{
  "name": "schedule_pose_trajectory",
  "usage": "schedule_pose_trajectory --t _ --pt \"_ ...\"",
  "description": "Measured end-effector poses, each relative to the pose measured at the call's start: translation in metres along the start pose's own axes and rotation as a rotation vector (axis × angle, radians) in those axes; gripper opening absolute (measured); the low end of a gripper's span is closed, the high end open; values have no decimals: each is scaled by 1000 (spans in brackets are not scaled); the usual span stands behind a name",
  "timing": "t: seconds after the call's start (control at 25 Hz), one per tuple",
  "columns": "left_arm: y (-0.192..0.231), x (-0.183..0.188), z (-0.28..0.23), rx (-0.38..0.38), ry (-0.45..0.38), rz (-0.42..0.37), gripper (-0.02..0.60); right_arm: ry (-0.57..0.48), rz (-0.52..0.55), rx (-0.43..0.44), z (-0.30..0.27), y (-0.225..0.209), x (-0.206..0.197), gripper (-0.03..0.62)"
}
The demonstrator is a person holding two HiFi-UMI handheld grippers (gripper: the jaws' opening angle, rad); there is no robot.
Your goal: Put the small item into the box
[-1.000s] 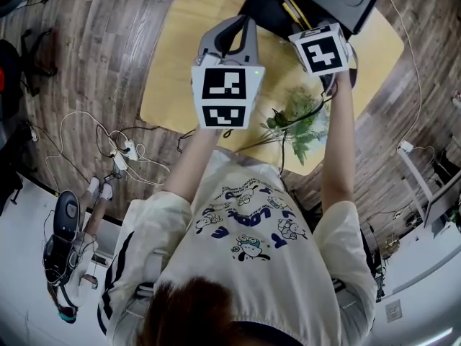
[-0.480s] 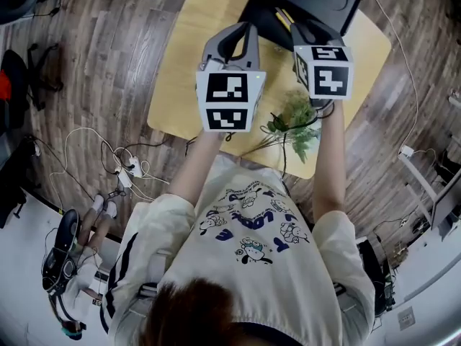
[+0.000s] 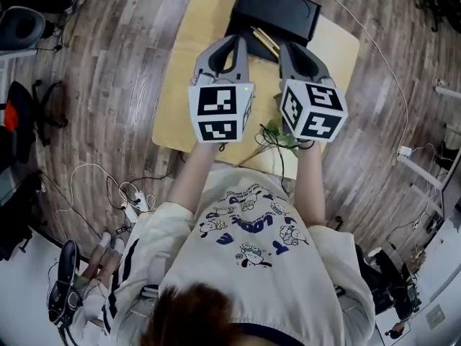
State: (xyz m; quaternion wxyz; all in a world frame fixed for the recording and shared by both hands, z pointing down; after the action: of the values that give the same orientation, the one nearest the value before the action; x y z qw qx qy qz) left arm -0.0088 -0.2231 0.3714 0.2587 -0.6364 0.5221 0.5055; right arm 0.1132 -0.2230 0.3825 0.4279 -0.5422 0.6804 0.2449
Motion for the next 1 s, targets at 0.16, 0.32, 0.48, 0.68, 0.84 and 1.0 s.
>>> schedule_pose_trajectory --t 0.16,0.32,0.48,0.68,0.84,1.0 --pt "-15 14 14 -37 -45 -24 20 -112 -41 -69 30 1 14 49" --pt "-30 23 31 -74 -76 -37 20 -181 -97 -96 56 8 17 46" --pt "-39 34 44 -89 -111 -46 20 -226 -103 -103 73 16 20 44" --pt "-46 45 57 -100 -143 -80 20 -308 -54 -147 91 23 33 43" --pt "-52 53 70 -102 -173 -116 20 -352 -46 -172 102 28 36 43" --pt "-55 55 77 -106 -189 -128 20 -373 -37 -178 109 35 35 43"
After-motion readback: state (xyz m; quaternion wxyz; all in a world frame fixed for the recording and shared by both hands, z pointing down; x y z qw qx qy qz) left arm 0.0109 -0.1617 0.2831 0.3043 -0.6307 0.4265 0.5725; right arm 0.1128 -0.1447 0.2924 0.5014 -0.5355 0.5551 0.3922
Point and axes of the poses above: the fingertips, and each gripper's own axes: z backward along the fingers, y to its left, x out of its top, the point moved 3 cm from there along z, backward along the fingers, and after that the axes turned 3 degrees about -y, right-handed, at the moved point
